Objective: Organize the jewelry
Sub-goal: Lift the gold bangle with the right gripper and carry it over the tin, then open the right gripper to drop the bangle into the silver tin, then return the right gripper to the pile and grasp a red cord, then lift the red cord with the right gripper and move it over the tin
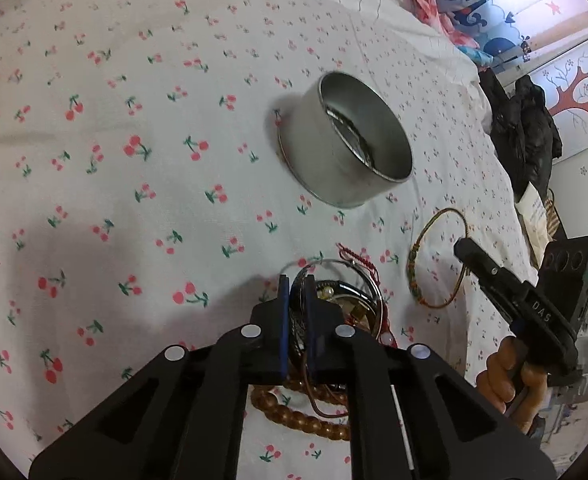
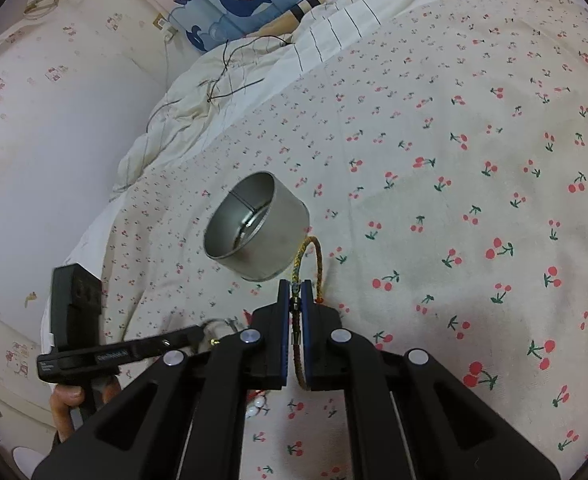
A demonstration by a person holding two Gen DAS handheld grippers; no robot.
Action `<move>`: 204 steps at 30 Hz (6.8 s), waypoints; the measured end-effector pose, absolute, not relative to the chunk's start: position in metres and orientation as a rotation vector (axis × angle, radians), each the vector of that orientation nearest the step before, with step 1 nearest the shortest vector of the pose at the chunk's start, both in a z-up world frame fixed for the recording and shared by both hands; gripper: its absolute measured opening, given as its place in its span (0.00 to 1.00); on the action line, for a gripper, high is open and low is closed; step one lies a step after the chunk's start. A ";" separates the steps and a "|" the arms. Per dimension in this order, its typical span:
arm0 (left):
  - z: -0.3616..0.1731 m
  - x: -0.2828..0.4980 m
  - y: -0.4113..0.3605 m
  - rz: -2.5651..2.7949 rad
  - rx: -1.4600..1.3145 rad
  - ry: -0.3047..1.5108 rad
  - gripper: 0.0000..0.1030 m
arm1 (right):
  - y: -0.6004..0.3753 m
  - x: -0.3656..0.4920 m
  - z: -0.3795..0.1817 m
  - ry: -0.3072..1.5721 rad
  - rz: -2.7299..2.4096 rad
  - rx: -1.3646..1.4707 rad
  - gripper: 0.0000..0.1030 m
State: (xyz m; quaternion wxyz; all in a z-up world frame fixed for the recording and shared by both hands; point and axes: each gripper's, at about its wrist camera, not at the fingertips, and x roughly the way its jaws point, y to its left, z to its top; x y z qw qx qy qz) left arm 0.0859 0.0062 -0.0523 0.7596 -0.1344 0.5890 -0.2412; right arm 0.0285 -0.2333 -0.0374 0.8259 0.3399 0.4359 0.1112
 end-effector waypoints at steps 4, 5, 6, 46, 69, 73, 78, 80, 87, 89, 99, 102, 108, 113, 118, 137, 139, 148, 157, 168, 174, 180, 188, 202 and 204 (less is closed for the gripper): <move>-0.046 0.087 0.007 -0.574 -0.317 1.250 0.06 | -0.234 0.030 -0.041 0.938 0.230 0.722 0.06; -0.044 0.087 0.006 -0.582 -0.317 1.239 0.06 | -0.234 0.030 -0.041 0.937 0.227 0.720 0.06; -0.041 0.086 0.005 -0.585 -0.320 1.232 0.06 | -0.234 0.029 -0.040 0.933 0.224 0.717 0.06; 0.014 0.174 -0.025 -0.415 -0.155 1.053 0.53 | -0.188 0.119 0.014 0.736 0.411 0.667 0.06; -0.008 0.111 0.022 -0.419 -0.103 1.138 0.65 | -0.190 0.094 -0.008 0.951 0.120 0.405 0.45; -0.028 0.099 0.025 -0.454 -0.143 1.214 0.65 | -0.182 0.076 -0.016 1.004 0.188 0.349 0.46; -0.039 0.094 0.022 -0.490 -0.174 1.258 0.65 | -0.177 0.062 -0.031 1.077 0.232 0.294 0.46; -0.040 0.092 0.021 -0.502 -0.191 1.262 0.65 | -0.176 0.058 -0.036 1.100 0.270 0.302 0.46; -0.045 0.090 0.018 -0.492 -0.210 1.287 0.66 | -0.167 0.064 -0.050 1.131 0.418 0.514 0.39; -0.044 0.090 0.018 -0.497 -0.210 1.289 0.67 | -0.157 0.068 -0.055 1.149 0.414 0.511 0.36; -0.044 0.084 0.005 -0.565 -0.194 1.318 0.70 | -0.171 0.063 -0.052 1.084 0.384 0.564 0.04; -0.041 0.080 -0.001 -0.579 -0.156 1.308 0.70 | -0.184 0.059 -0.047 1.066 0.367 0.577 0.04; -0.039 0.082 0.007 -0.560 -0.197 1.305 0.70 | -0.190 0.058 -0.057 1.124 0.351 0.623 0.15; -0.038 0.074 -0.005 -0.605 -0.139 1.300 0.71 | -0.187 0.058 -0.058 1.113 0.352 0.633 0.52; -0.034 0.066 -0.022 -0.608 -0.042 1.266 0.65 | -0.163 0.063 -0.065 1.121 0.353 0.554 0.23; -0.019 0.081 0.016 -0.573 -0.133 1.199 0.00 | -0.188 0.053 -0.038 0.996 0.317 0.574 0.03; -0.020 0.084 0.019 -0.599 -0.160 1.218 0.00 | -0.192 0.052 -0.037 0.993 0.312 0.577 0.03; -0.035 0.081 -0.005 -0.627 -0.133 1.273 0.43 | -0.190 0.058 -0.065 1.117 0.272 0.575 0.13; -0.022 0.076 -0.019 -0.618 -0.047 1.191 0.04 | -0.184 0.059 -0.068 1.092 0.282 0.557 0.04; 0.008 0.086 0.008 -0.685 -0.198 1.132 0.04 | -0.204 0.049 -0.022 0.932 0.332 0.630 0.04; 0.025 0.091 0.003 -0.699 -0.229 1.083 0.04 | -0.209 0.046 0.010 0.854 0.324 0.578 0.04; 0.039 0.111 -0.011 -0.711 -0.304 1.018 0.04 | -0.214 0.054 0.030 0.794 0.305 0.553 0.04; 0.027 0.145 -0.026 -0.648 -0.399 0.971 0.04 | -0.231 0.062 0.029 0.771 0.294 0.609 0.04; 0.017 0.161 -0.024 -0.451 -0.284 0.991 0.54 | -0.195 0.100 0.045 0.728 0.369 0.616 0.04; 0.020 0.162 -0.009 -0.444 -0.321 0.984 0.54 | -0.183 0.108 0.043 0.737 0.389 0.611 0.04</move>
